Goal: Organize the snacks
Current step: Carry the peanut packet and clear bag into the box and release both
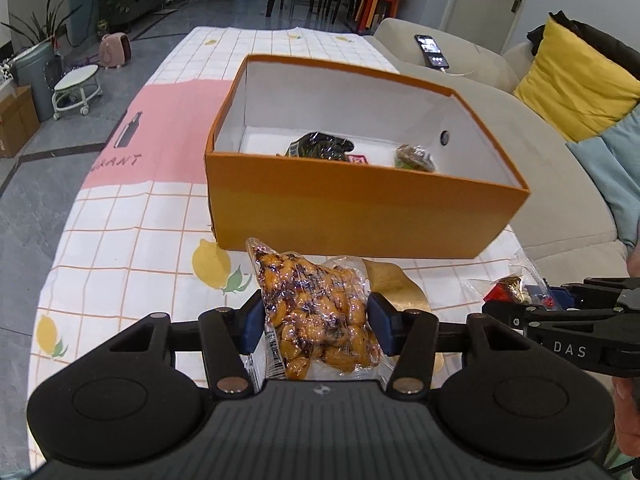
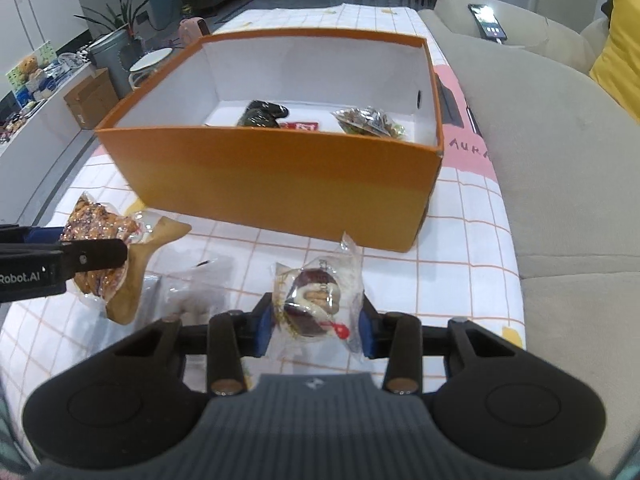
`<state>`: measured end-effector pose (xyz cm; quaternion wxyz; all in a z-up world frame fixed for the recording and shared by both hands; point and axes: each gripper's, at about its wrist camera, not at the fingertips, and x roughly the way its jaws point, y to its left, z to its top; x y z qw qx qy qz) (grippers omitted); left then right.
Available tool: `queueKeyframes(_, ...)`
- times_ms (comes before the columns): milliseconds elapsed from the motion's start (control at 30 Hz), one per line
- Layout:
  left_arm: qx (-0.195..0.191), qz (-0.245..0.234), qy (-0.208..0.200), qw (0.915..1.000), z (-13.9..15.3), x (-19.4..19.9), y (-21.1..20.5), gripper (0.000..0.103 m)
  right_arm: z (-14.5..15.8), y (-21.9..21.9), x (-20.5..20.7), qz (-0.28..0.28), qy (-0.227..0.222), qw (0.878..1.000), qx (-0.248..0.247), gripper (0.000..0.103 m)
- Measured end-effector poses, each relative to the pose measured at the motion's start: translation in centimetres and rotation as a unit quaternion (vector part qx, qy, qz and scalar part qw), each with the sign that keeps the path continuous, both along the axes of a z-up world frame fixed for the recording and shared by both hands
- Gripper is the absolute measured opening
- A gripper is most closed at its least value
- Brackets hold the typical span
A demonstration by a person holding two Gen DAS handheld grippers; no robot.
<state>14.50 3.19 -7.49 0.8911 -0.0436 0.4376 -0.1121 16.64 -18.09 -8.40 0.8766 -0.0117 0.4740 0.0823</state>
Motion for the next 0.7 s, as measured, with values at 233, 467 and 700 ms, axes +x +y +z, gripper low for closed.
queueKeyframes(233, 0.010, -0.005, -0.034, 0.9993, 3.3, -1.8, -0.4, 0.061, 3.0, -0.2, -2.4, 0.010, -0.027, 1.000, -0.003, 0.039)
queueKeyframes(467, 0.020, -0.018, -0.068, 0.9973, 6.4, -1.6, -0.7, 0.061, 6.0, -0.6, -3.2, 0.013, -0.060, 0.998, -0.006, 0.039)
queueKeyframes(700, 0.027, -0.030, -0.105, 0.9937, 9.5, 1.2, -0.9, 0.061, 9.7, -0.5, -1.1, 0.033, -0.085, 0.996, 0.001, 0.039)
